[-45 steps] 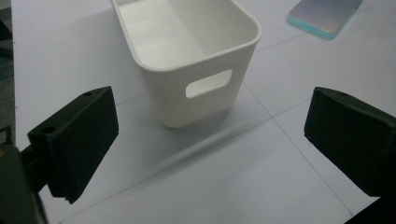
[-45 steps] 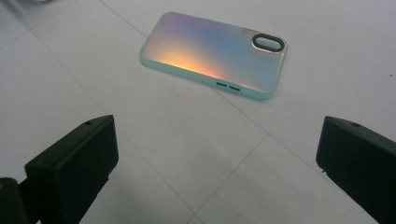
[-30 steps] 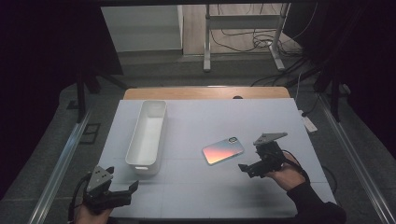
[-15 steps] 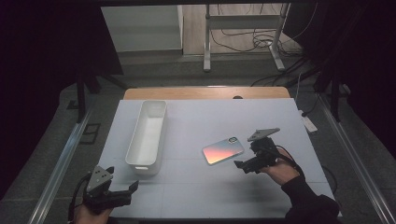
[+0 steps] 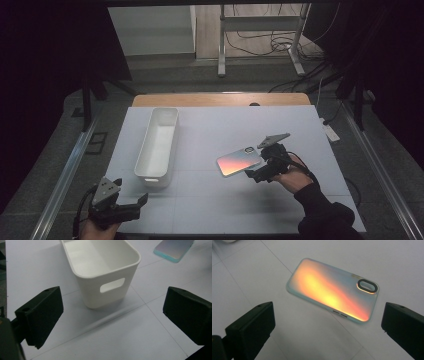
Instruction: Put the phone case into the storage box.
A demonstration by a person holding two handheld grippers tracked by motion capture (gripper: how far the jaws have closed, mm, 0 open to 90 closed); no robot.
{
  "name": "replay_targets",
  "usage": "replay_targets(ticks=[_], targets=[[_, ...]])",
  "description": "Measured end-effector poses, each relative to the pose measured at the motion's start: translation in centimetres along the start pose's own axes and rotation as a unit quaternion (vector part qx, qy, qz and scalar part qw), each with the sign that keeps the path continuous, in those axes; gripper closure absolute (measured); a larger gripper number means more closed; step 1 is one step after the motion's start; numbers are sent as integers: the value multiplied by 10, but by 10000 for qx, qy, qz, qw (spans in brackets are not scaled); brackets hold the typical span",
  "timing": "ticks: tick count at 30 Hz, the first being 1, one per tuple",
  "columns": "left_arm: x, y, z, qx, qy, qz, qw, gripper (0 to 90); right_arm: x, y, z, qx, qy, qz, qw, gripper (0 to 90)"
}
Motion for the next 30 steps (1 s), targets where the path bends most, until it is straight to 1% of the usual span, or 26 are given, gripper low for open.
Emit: replay_targets(ticks=[5, 6, 10, 14, 17, 30], targets=[[0, 0, 0, 7, -5, -6, 10000, 38, 4, 4, -1, -46, 32, -7, 10000, 0], [0, 0, 0, 5, -8, -8, 10000, 38, 6, 6, -2, -88, 38, -12, 10000, 0], [1, 0, 0, 0, -21, -12, 10000, 38, 10, 12, -5, -91, 145, 17, 9999, 0], [1, 0, 0, 10, -15, -26, 10000, 38, 15, 16, -8, -147, 154, 44, 9998, 0], [1, 0, 0, 18, -23, -23, 10000, 38, 18, 20, -9, -136, 188, 43, 9997, 0], [1, 0, 0, 16, -29, -19, 10000, 38, 38, 32, -12, -134, 267, -122, 9995, 0]])
Point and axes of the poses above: each handheld gripper's, and its own axes: x roughly forward along the jaws, y roughly out of its top, z roughly to its right, the point moved 7 cm from there along x, roughly forward along the jaws, and after that the axes turned 8 degrees about -y, right-handed, at the moved point
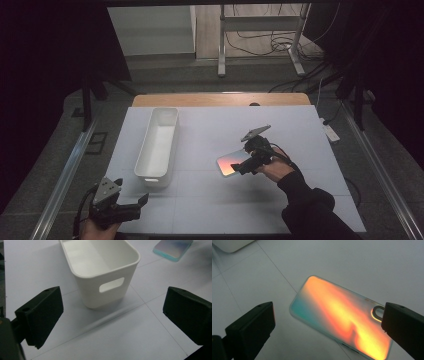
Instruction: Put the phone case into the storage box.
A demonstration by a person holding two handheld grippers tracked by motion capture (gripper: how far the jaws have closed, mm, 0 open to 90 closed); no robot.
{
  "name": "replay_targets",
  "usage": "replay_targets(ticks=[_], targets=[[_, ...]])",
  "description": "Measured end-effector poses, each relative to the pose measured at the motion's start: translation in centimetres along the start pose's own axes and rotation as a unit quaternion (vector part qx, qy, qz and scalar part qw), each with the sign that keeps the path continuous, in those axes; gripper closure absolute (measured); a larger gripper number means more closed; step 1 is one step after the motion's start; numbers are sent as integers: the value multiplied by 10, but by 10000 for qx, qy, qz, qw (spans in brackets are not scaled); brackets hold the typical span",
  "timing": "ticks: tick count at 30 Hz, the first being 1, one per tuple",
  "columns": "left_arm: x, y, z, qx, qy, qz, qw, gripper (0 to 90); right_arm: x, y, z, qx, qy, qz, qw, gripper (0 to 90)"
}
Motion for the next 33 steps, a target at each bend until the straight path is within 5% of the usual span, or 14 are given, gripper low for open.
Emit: replay_targets(ticks=[30, 33], targets=[[0, 0, 0, 12, -18, -4, 10000, 38, 31, 27, -5, -153, -56, -365, 9992, 1], [0, 0, 0, 8, -23, -2, 10000, 38, 34, 27, -5, -187, -140, -448, 9987, 97]])
Point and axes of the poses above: each handheld gripper's, and its own axes: x roughly forward along the jaws, y roughly out of its top, z roughly to its right, the point moved 7 cm from there along x, roughly forward along the jaws, and after that the axes turned 8 degrees about -y, right-handed, at the moved point
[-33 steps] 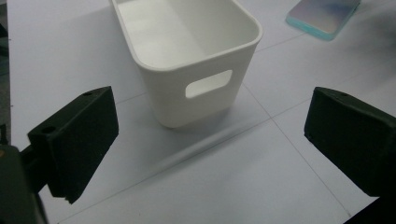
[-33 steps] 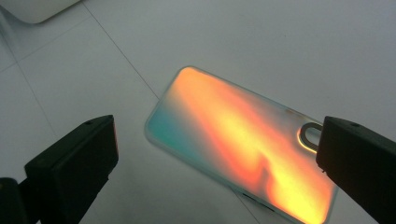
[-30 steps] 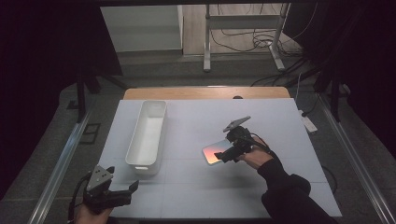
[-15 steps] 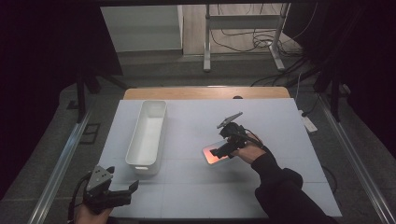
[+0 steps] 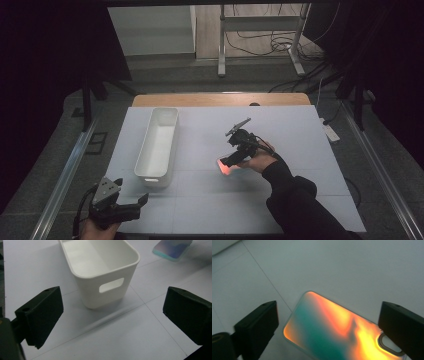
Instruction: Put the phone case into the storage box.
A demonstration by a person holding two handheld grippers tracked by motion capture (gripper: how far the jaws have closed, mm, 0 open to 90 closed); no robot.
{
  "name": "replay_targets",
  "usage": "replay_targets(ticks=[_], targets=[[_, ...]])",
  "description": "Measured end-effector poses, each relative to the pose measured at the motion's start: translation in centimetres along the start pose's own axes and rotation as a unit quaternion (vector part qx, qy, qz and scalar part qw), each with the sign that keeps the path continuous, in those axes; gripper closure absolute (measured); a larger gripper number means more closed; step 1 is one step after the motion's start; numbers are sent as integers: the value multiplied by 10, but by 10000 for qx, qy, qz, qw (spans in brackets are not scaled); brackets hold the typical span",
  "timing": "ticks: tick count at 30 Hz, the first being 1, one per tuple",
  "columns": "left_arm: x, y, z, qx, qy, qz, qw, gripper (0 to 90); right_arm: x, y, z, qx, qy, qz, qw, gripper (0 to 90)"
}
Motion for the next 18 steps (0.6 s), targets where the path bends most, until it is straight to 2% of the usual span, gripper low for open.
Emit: replay_targets(ticks=[3, 6, 7, 8, 10, 11, 14, 15, 18], targets=[[0, 0, 0, -1, 5, -6, 10000, 38, 2, -1, -1, 35, 33, -144, 9999, 262], [0, 0, 0, -19, -17, 10, 10000, 38, 4, -2, -1, -65, 15, -252, 9997, 458], [0, 0, 0, -19, -17, 10, 10000, 38, 4, -2, -1, -65, 15, -252, 9997, 458], [0, 0, 0, -25, -4, 14, 10000, 38, 6, -2, -2, -27, 75, -285, 9996, 580], [0, 0, -1, -29, -4, 17, 10000, 38, 7, -1, -2, 9, 121, -292, 9995, 660], [0, 0, -1, -29, -4, 17, 10000, 38, 7, -1, -2, 9, 121, -292, 9995, 660], [0, 0, -1, -28, -8, 13, 10000, 39, 11, 1, -1, 96, 227, -280, 9993, 846], [0, 0, -1, -29, -9, 13, 10000, 38, 12, 2, 0, 121, 264, -262, 9992, 883], [0, 0, -1, -32, -11, 14, 10000, 39, 17, 5, 0, 203, 306, -267, 9990, 893]])
Point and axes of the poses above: each handheld gripper's, and its own axes: x roughly forward along the jaws, y roughly out of its top, z roughly to its right, the point moved 7 cm from there along x, roughly forward along the jaws, and after that the axes turned 8 degrees about -y, right-handed, at the moved point
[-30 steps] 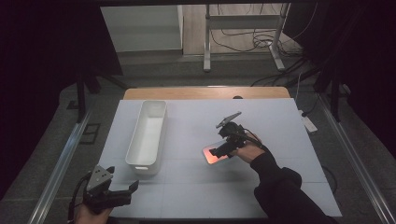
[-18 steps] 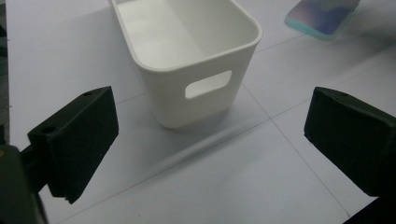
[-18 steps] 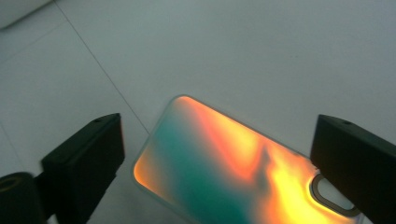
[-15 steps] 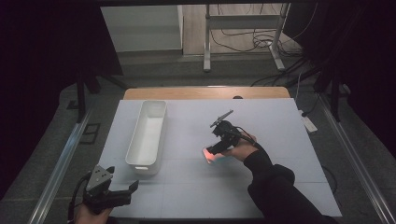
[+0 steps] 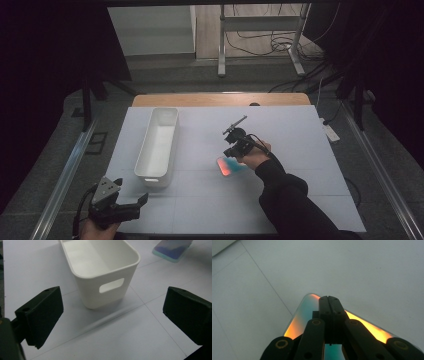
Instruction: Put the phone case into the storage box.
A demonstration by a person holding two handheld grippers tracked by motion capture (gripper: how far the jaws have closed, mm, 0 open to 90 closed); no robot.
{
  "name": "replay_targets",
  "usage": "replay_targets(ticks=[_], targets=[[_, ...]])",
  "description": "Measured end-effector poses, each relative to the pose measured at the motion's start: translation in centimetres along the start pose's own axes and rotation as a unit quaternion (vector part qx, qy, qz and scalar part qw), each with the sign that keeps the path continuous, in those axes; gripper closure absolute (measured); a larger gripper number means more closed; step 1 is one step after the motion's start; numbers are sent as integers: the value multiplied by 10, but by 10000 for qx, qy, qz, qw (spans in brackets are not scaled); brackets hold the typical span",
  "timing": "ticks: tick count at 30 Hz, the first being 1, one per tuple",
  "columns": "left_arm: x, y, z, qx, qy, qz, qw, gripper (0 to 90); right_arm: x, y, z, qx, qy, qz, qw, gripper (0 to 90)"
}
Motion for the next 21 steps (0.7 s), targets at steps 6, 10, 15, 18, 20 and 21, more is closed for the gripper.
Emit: replay_targets(ticks=[6, 10, 15, 18, 20, 21], targets=[[0, 0, 0, -1, -10, 0, 10000, 39, 12, 5, -2, 36, 14, -59, 10000, 893], [0, 0, 0, -4, -14, 0, 10000, 39, 19, 9, -3, 12, -54, -49, 10000, 893], [0, 0, 0, -6, -19, -3, 10000, 38, 27, 13, -4, -6, -134, -67, 9999, 894], [0, 0, 0, -6, -20, -5, 10000, 39, 30, 15, -7, -16, -141, -55, 9999, 893], [0, 0, 0, -4, -20, -8, 10000, 39, 32, 16, -9, -40, -136, -55, 9999, 893], [0, 0, 0, -2, -20, -10, 10000, 39, 33, 16, -10, -54, -126, -63, 9999, 893]])
Point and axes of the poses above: each handheld gripper's, and its own axes: x roughly forward along the jaws, y roughly out of its top, z roughly to its right, the point moved 7 cm from there along x, roughly forward along the jaws, and after that the axes turned 8 degrees about -y, right-handed, at the moved point
